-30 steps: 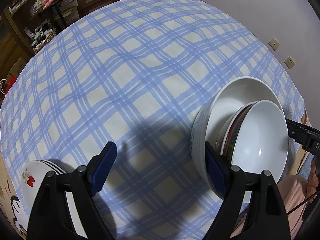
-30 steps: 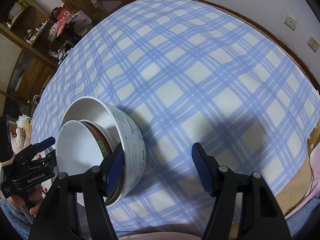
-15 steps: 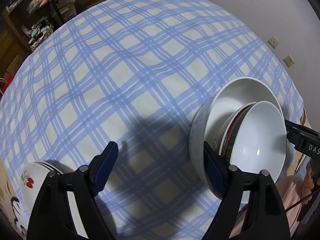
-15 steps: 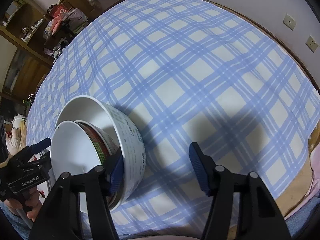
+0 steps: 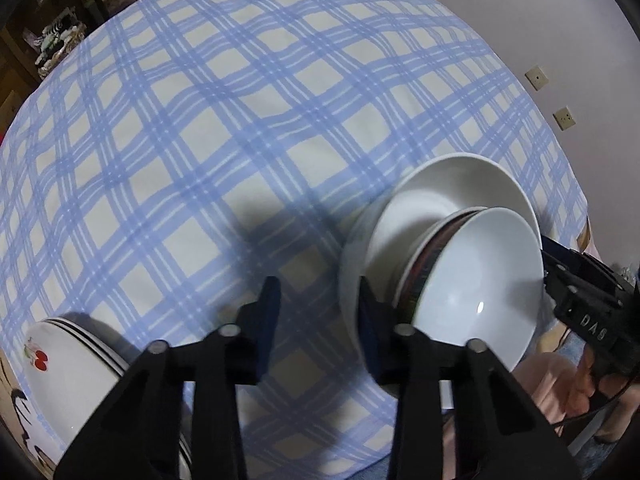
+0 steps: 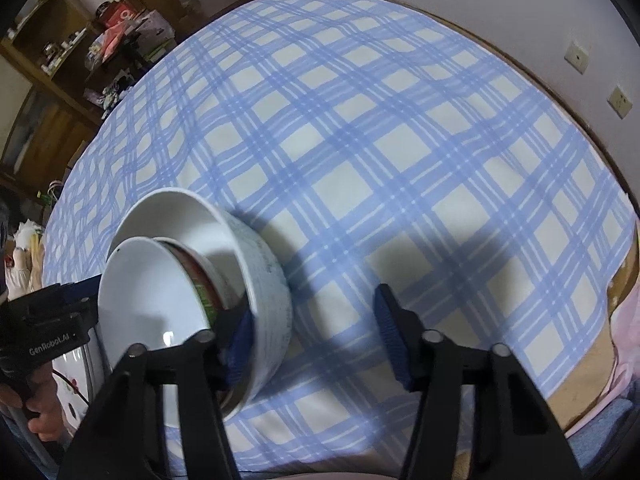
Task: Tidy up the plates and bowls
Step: 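Grasp the rim of the nested bowl stack with both tools, then lift the bowl stack with both tools and carry it onto the cherry plates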
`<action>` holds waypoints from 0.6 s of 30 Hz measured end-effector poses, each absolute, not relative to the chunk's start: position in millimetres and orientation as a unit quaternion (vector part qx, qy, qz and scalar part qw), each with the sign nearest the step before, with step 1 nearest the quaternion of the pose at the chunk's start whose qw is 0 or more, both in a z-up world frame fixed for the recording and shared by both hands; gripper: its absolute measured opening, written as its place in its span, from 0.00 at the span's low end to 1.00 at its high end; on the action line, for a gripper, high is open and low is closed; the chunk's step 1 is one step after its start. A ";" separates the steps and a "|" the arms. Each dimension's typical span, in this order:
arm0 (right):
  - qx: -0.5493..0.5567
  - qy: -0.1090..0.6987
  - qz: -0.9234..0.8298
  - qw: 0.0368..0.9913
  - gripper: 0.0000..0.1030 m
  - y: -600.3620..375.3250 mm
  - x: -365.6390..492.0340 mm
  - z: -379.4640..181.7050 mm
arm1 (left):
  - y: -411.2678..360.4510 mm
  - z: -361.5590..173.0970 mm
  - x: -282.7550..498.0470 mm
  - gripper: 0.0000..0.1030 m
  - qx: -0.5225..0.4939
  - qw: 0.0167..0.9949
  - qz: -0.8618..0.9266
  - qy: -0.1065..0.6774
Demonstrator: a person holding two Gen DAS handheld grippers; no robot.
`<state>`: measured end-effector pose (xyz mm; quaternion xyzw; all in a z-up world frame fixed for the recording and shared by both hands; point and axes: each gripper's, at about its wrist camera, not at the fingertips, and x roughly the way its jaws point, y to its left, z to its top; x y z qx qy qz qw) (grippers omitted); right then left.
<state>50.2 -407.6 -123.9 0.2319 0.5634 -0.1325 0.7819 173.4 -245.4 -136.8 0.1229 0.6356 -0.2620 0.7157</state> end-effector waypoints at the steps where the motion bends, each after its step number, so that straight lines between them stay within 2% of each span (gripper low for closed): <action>1: 0.220 0.563 -0.131 0.785 0.43 -403.5 52.0 -121.8 | -248.9 -136.0 172.4 0.27 0.129 0.714 -0.261 0.636; 3: 0.212 0.563 -0.129 0.789 0.32 -398.5 54.2 -120.0 | -254.4 -135.4 172.1 0.20 0.136 0.713 -0.255 0.639; 7: 0.214 0.563 -0.121 0.789 0.25 -397.0 56.7 -119.7 | -261.2 -140.9 177.3 0.10 0.116 0.706 -0.259 0.648; 8: 0.218 0.564 -0.117 0.788 0.18 -397.0 56.7 -119.9 | -260.0 -141.9 180.0 0.08 0.098 0.703 -0.258 0.655; 11: 0.215 0.571 -0.107 0.785 0.06 -392.2 60.3 -119.8 | -260.1 -142.6 182.2 0.05 0.087 0.702 -0.255 0.659; 18: 0.190 0.579 -0.106 0.786 0.06 -384.8 64.3 -119.7 | -258.0 -137.3 174.9 0.06 0.093 0.718 -0.259 0.639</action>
